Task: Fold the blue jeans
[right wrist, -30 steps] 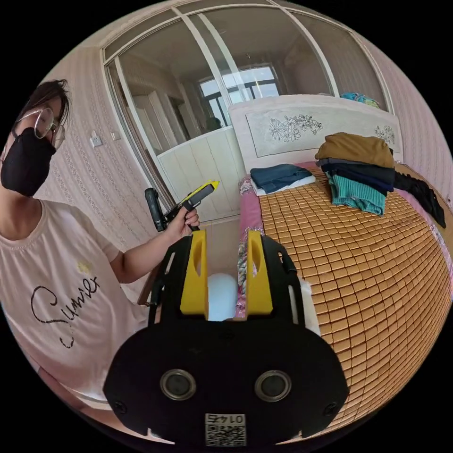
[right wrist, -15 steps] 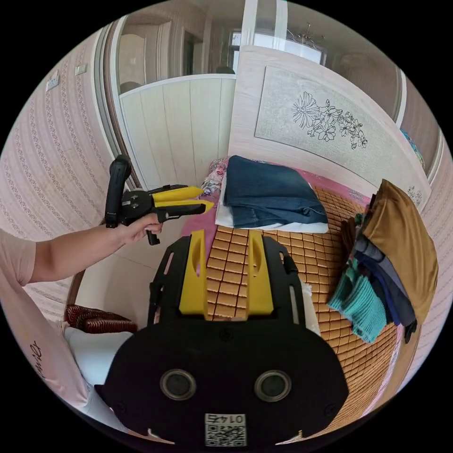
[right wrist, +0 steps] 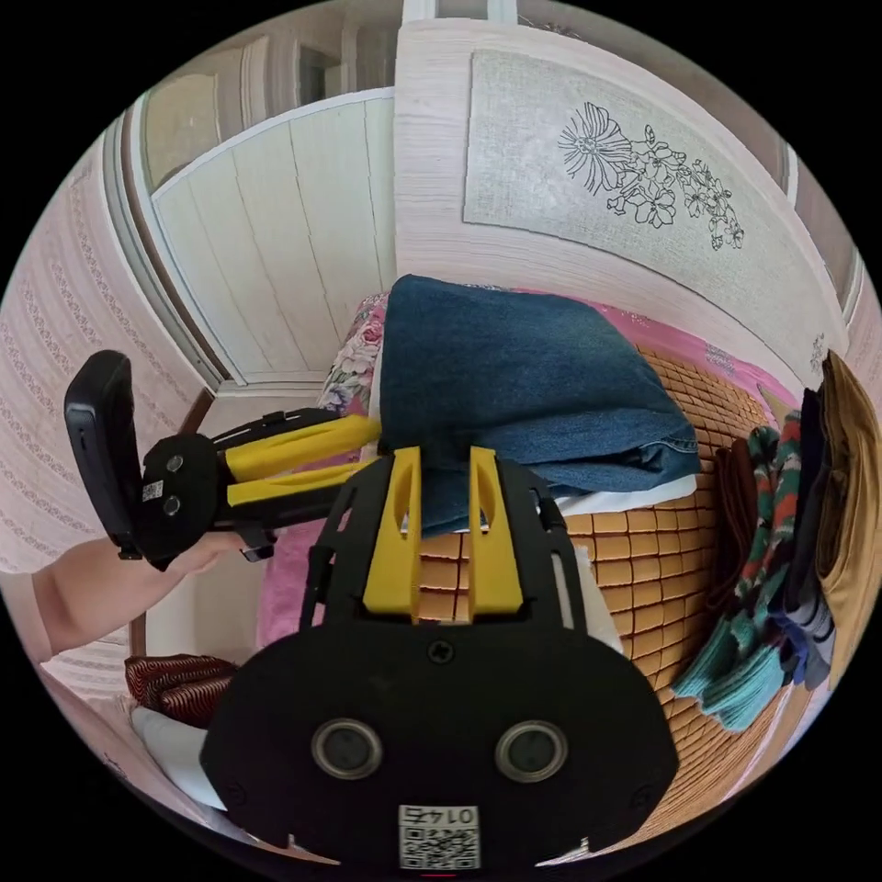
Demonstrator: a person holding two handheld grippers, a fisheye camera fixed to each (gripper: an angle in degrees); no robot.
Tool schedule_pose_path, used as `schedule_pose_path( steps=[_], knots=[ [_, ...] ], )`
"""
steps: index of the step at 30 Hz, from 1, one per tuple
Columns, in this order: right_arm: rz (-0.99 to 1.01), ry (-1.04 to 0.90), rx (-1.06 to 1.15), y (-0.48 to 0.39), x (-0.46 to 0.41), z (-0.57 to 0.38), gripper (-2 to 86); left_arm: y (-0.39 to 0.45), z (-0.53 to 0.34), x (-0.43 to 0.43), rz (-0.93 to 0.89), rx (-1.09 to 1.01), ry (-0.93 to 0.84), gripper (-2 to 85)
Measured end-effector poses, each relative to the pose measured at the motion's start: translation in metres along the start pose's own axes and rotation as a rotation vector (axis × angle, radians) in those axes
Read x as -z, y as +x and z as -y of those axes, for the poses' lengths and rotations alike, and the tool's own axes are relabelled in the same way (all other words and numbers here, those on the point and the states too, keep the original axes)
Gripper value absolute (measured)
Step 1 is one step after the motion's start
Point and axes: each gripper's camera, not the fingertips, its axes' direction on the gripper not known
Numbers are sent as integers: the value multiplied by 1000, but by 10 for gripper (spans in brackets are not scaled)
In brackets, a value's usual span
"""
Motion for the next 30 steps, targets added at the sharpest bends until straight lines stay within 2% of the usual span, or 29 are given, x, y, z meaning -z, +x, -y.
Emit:
schedule_pose_path(
  steps=[3, 7, 11, 16, 20, 26, 29, 30],
  knots=[
    [27, 15, -14, 5, 22, -7, 12, 6, 7, 15, 5, -27, 42, 50],
    [-21, 129, 30, 3, 79, -21, 1, 15, 39, 62, -90, -53, 160, 35],
    [-3, 307, -39, 18, 170, -40, -3, 40, 77, 114, -134, -140, 305, 10],
    [49, 565, -121, 30, 293, -94, -3, 100, 128, 212, -273, -262, 491, -2],
    [-2, 740, -106, 18, 406, -174, -3, 159, 138, 271, -400, -372, 590, -3],
    [-92, 871, -119, -17, 535, -348, -1, 269, 98, 320, -757, -479, 642, -1],
    [-103, 804, -142, -45, 548, -452, 0, 309, 31, 298, -936, -462, 525, 0],
    [-101, 753, -179, -54, 537, -495, 1, 322, -3, 275, -985, -442, 427, 0]
  ],
)
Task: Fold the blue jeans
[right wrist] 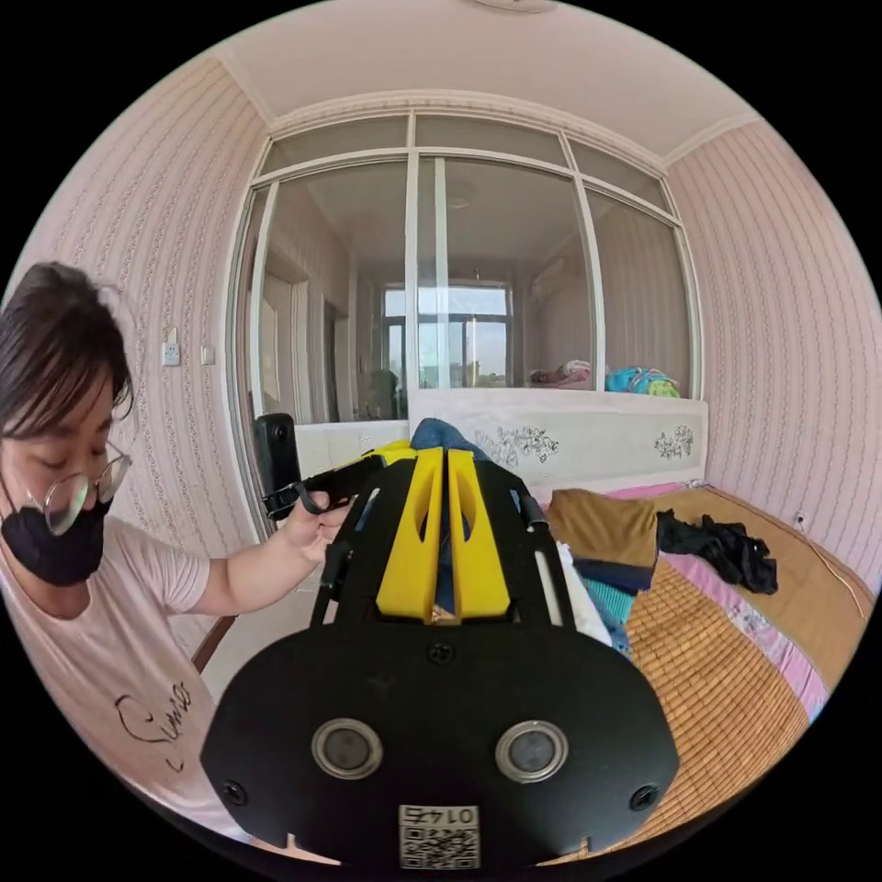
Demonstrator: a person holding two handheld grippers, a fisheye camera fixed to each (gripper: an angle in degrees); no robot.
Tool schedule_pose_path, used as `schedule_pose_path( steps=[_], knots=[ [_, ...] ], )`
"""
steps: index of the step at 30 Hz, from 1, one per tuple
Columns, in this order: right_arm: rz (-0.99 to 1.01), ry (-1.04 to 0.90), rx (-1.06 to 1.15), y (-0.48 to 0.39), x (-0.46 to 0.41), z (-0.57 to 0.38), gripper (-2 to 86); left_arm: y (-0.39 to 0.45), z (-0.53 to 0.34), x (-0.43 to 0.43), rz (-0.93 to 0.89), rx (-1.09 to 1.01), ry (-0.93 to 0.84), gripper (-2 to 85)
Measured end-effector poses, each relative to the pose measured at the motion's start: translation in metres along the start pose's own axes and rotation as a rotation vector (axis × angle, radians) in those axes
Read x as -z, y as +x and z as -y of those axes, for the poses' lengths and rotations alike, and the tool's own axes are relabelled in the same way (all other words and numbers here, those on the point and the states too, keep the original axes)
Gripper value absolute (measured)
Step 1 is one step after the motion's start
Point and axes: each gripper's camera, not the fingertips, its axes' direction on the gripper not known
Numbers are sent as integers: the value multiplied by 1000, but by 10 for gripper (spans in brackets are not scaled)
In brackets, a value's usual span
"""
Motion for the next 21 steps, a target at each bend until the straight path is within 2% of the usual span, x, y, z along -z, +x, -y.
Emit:
schedule_pose_path(
  steps=[2, 4, 5, 8, 9, 12, 15, 18, 21],
  knots=[
    [-36, -113, -96, 4, 18, -72, 1, 11, -69, -34, -7, 89, -154, -1],
    [-93, -234, -274, 19, 21, -154, 1, 20, -159, -84, 148, 230, -493, -5],
    [-163, -278, -418, 31, 24, -206, 1, 21, -177, -91, 165, 267, -546, -6],
    [-69, -129, -687, 48, 55, -287, -1, 13, -224, -90, 165, 488, -536, -8],
    [-77, -93, -713, 47, 66, -297, -1, 7, -231, -87, 187, 544, -537, -8],
    [-133, -90, -641, 44, 81, -297, -1, -6, -239, -81, 289, 610, -537, -6],
    [-113, -74, -617, 49, 87, -291, -2, -6, -237, -89, 340, 585, -532, 15],
    [-79, -2, -601, 51, 96, -282, -2, -9, -244, -114, 250, 634, -591, 75],
    [-87, 155, -616, 58, 124, -269, -3, -9, -253, -135, 197, 644, -626, 68]
  ],
)
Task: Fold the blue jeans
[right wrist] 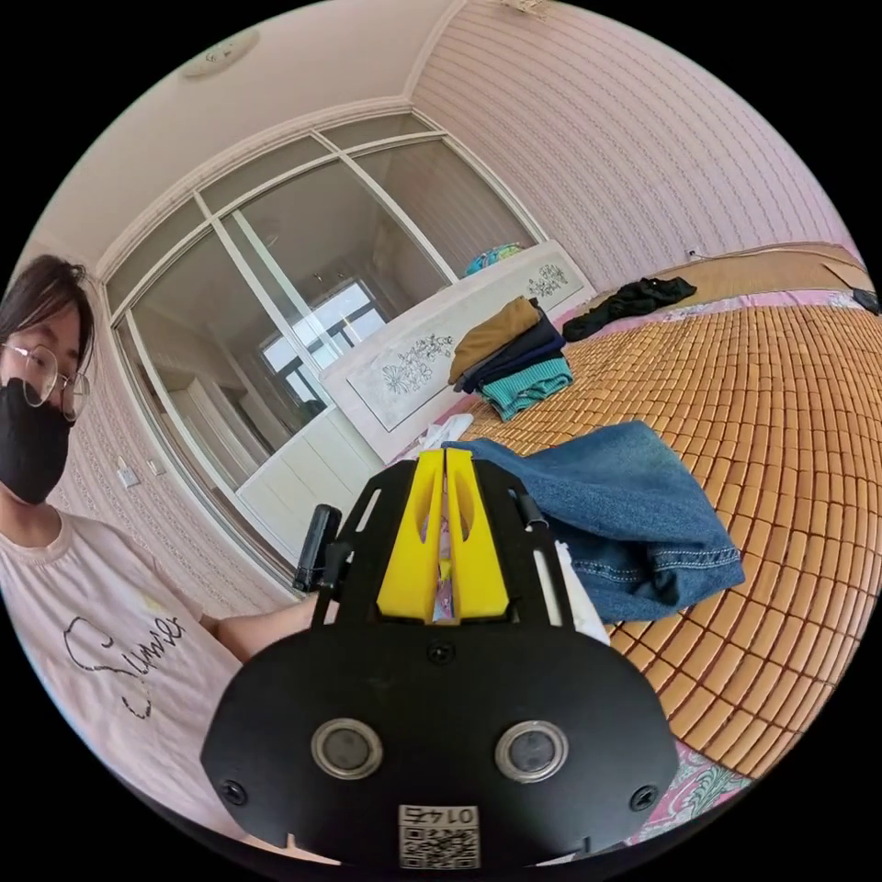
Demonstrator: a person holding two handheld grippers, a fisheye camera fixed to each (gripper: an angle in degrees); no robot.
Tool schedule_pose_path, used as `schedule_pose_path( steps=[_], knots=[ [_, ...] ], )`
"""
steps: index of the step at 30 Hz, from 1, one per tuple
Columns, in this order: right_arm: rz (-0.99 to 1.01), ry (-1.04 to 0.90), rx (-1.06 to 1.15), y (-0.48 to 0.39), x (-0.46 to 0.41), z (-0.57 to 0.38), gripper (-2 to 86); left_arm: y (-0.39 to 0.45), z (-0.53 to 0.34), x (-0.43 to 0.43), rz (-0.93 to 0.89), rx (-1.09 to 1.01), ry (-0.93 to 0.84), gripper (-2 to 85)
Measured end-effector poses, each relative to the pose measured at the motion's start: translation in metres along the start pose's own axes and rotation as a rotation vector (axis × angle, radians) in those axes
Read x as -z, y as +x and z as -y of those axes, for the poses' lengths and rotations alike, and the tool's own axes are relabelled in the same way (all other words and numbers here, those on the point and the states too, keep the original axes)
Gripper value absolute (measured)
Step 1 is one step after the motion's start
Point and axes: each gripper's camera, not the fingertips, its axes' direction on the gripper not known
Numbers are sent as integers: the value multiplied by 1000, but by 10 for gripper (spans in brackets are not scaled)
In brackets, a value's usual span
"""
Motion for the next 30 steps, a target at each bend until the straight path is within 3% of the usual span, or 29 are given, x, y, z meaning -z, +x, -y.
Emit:
schedule_pose_path(
  steps=[5, 7, 9, 12, 16, 20, 24, 28, 30],
  knots=[
    [-27, 371, -122, 18, 100, 26, -2, -3, 2, -13, 29, -19, 0, 19],
    [-158, 459, -155, 27, 136, 21, -1, -7, 4, -20, 2, -2, -21, -3],
    [-436, 514, -222, 39, 170, 7, 1, -4, 5, -22, -6, -19, -6, -7],
    [-666, 512, -162, 31, 182, -9, 7, 5, 8, -25, 34, -61, 10, -9],
    [-618, 227, 22, 4, 117, -1, 43, 9, 8, -21, 51, -73, 44, -8],
    [-385, -294, 260, -33, -42, -17, 140, 6, 8, -11, 82, -66, 102, -1],
    [-467, -624, 475, -65, -160, -65, 201, -1, 6, 0, 115, -60, 120, 31],
    [-552, -670, 495, -69, -186, -79, 160, -6, 5, 1, 124, -56, 118, 51],
    [-503, -647, 463, -75, -172, -68, 81, -6, 7, -1, 124, -64, 118, 57]
  ],
)
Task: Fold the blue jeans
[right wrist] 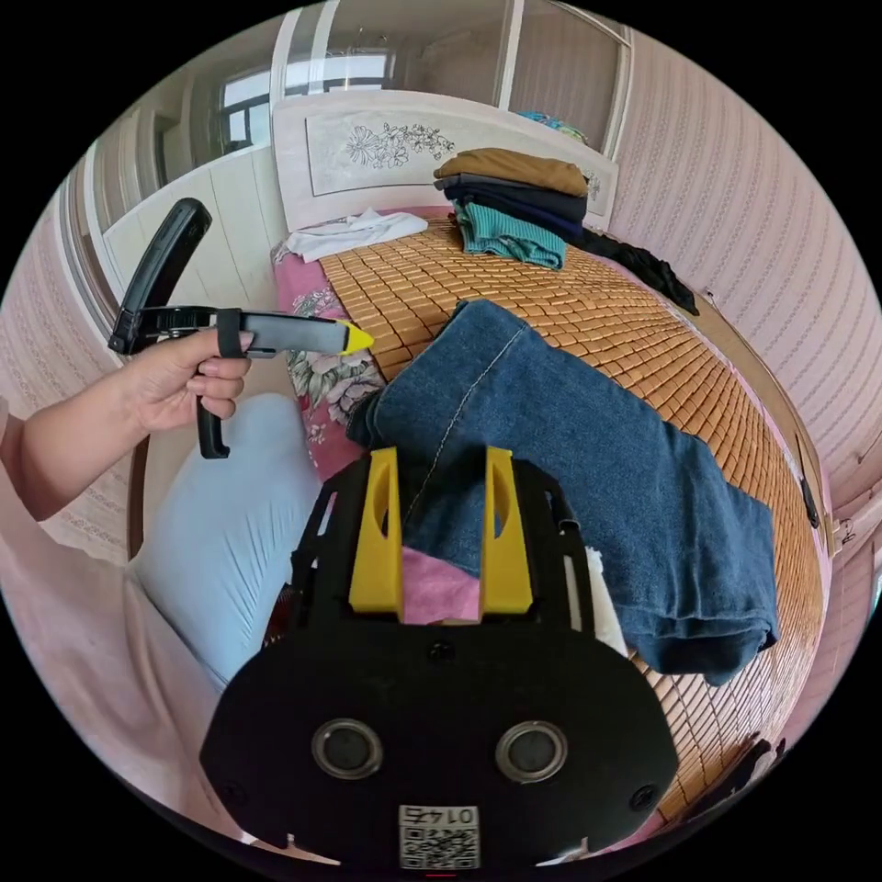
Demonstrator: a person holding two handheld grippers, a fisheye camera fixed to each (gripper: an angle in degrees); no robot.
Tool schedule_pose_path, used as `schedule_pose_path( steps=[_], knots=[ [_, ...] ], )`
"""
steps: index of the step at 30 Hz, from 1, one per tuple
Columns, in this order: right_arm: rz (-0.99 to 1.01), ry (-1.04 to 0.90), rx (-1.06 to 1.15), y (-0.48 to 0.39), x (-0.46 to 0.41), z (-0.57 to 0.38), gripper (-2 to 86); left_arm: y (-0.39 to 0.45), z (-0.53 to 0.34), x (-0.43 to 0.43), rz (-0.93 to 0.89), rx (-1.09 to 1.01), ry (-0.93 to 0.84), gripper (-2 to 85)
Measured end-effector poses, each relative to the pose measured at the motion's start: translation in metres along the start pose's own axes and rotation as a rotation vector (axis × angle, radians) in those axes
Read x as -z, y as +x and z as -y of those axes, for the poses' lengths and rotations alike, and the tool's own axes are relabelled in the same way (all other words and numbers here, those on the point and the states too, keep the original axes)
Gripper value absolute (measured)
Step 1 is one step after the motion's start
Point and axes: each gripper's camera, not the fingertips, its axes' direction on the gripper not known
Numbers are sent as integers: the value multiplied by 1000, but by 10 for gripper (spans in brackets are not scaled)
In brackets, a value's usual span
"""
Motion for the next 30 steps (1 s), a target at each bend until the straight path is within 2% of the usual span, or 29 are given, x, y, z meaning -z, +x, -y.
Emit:
schedule_pose_path(
  steps=[3, 8, 11, 13, 15, 18, 21, 23, 27, 30],
  knots=[
    [-36, 88, -116, 27, 33, -8, 36, 6, 8, -10, -2, -24, -2, 66],
    [-55, 286, -363, 84, 104, -36, 28, 17, 30, -23, 32, -78, 1, 83],
    [-46, 347, -324, 86, 134, -48, 32, 13, 39, -17, 37, -63, 36, 82],
    [73, 330, -233, 69, 127, -42, 40, 6, 38, -11, 43, -43, 56, 80],
    [199, 232, -126, 28, 91, -23, 68, 2, 34, -7, 44, -27, 58, 80],
    [249, 106, 5, -32, 37, -1, 123, -3, 25, -1, 58, -18, 46, 79],
    [123, 99, -8, -69, 11, 13, 191, -7, 20, 3, 68, -20, 30, 79],
    [23, 57, 34, -86, -1, 19, 201, -9, 18, 5, 68, -21, 25, 79],
    [-151, -50, 159, -109, -20, 25, 167, -11, 19, 5, 46, -14, 19, 79],
    [-77, -57, 127, -102, -6, 24, 114, -7, 21, 6, 40, -42, 16, 79]
  ],
)
